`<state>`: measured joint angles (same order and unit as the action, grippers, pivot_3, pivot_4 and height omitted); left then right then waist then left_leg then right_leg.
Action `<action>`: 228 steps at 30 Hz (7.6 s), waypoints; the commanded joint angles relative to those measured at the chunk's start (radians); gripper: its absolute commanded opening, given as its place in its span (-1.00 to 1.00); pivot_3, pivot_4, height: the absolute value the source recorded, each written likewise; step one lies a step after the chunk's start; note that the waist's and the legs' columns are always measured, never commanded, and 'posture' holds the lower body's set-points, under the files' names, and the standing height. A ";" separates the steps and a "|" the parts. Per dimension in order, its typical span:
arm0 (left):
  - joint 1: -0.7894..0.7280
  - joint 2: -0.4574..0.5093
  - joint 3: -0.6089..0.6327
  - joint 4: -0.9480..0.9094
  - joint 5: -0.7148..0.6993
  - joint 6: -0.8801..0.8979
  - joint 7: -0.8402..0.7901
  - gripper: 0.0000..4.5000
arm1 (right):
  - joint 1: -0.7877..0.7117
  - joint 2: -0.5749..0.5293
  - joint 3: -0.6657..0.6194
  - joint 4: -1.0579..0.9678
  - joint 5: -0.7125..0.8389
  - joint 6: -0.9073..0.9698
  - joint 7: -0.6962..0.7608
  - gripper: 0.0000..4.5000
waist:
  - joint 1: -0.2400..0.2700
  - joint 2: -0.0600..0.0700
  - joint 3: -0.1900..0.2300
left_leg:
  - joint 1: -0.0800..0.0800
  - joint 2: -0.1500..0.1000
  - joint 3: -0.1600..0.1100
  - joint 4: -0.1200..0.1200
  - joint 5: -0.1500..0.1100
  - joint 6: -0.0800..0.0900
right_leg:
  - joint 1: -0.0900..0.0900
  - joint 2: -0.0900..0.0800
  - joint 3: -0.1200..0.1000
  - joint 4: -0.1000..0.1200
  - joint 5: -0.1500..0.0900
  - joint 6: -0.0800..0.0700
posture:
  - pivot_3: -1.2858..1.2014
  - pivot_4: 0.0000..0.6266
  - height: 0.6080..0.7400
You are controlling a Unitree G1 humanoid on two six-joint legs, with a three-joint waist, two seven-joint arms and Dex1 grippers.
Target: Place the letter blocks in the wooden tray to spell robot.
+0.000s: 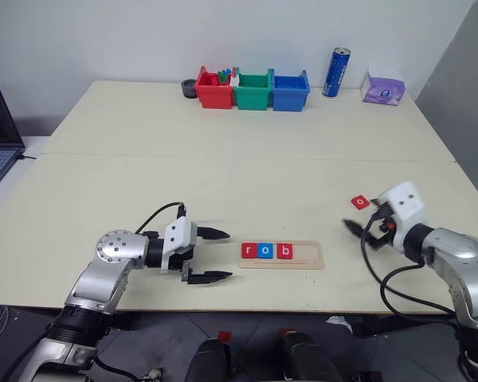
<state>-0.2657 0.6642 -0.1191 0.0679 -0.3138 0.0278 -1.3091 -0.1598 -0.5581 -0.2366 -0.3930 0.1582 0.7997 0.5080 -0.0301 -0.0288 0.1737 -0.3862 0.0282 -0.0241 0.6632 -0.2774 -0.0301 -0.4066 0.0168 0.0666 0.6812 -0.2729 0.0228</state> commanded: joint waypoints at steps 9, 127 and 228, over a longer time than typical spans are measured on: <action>0.005 0.017 0.021 -0.054 -0.019 0.023 -0.004 1.00 | -0.021 0.159 -0.092 0.173 -0.041 -0.158 -0.269 0.99 | -0.004 0.001 0.000 | 0.001 0.000 0.002 0.000 0.000 0.000 | 0.000 0.000 0.003 0.000 0.000 0.000 | 0.03 -0.52 1.00; 0.035 0.022 0.018 -0.048 0.009 -0.003 0.015 1.00 | -0.134 -0.398 0.376 0.104 0.105 -0.253 0.654 -0.35 | -0.002 0.002 0.002 | 0.002 0.001 -0.001 0.000 0.000 0.000 | 0.000 0.000 0.001 0.000 -0.001 0.000 | 0.03 -0.52 1.00; 0.047 0.015 0.013 -0.042 0.018 -0.025 0.040 1.00 | -0.297 -0.224 0.603 0.028 -0.119 -0.189 0.531 -0.99 | -0.001 0.002 0.002 | 0.001 0.000 -0.001 0.000 0.000 0.000 | 0.000 0.000 -0.001 0.000 0.002 -0.005 | 0.03 -0.52 1.00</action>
<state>-0.2152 0.6810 -0.1142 0.0486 -0.2917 0.0145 -1.2754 -0.4225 -0.7752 0.3932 -0.3455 0.0307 0.6053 1.0295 -0.0311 -0.0265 0.1760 -0.3856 0.0284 -0.0248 0.6633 -0.2775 -0.0300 -0.4064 0.0166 0.0653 0.6809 -0.2711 0.0182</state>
